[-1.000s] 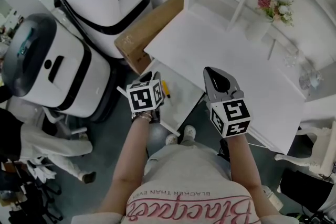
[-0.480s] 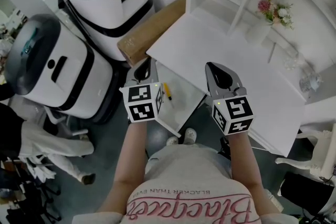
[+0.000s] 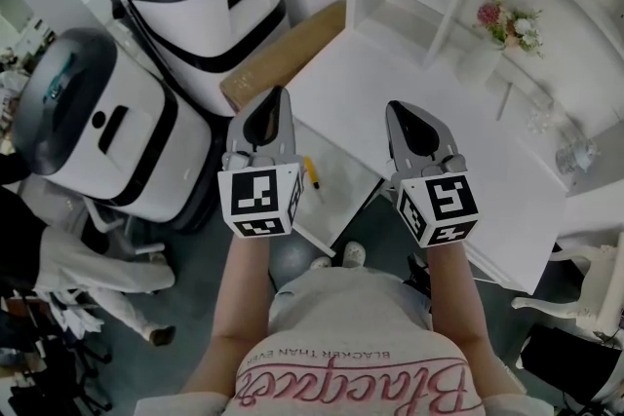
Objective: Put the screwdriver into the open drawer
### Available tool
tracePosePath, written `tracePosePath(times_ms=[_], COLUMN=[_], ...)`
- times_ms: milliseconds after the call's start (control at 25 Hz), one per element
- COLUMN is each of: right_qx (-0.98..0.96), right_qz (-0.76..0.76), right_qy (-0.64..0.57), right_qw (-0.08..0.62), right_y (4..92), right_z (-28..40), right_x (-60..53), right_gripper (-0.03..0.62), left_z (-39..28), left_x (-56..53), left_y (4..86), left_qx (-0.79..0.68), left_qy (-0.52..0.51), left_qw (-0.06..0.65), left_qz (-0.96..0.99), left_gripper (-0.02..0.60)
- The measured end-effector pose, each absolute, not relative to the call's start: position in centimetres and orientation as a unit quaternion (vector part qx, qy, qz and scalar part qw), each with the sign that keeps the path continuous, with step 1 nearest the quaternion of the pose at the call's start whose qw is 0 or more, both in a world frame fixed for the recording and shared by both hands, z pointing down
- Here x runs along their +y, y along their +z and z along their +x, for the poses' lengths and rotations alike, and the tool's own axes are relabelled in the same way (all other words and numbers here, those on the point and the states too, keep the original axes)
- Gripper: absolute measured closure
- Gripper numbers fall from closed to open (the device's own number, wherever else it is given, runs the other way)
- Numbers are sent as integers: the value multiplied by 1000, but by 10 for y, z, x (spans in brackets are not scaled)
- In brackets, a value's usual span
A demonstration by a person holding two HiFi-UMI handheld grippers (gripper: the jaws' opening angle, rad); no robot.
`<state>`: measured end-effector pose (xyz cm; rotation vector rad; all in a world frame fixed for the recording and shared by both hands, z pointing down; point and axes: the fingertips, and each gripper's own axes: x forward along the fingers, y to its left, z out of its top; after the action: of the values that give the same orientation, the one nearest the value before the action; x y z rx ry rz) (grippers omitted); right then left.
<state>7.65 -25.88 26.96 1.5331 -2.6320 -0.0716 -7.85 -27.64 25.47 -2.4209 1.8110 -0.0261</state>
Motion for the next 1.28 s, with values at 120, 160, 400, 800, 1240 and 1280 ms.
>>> tracePosePath(times_ms=[120, 160, 400, 800, 1240, 1280], right_qx=[-864, -864, -859, -851, -835, -833], right_qz=[502, 502, 507, 518, 537, 539], right_qy=[-37, -41, -71, -93, -120, -124], right_qw=[34, 28, 5, -11, -10, -9], right_y=[256, 251, 223, 202, 190, 188], right_z=[77, 78, 81, 83, 89, 89], right_x=[-260, -260, -264, -265, -260, -258], right_gripper=[594, 594, 594, 594, 595, 594], left_z=[-79, -80, -90, -98, -99, -100], left_x=[-272, -272, -271, -273, -269, -268], left_y=[237, 233, 207, 185, 180, 179], left_qx=[595, 594, 592, 589, 579, 578], left_qy=[10, 13, 25, 42, 31, 34], left_qw=[79, 85, 114, 133, 145, 143], left_qz=[-800, -800, -797, -796, -802, -802], left_gripper=[566, 566, 566, 565, 565, 565])
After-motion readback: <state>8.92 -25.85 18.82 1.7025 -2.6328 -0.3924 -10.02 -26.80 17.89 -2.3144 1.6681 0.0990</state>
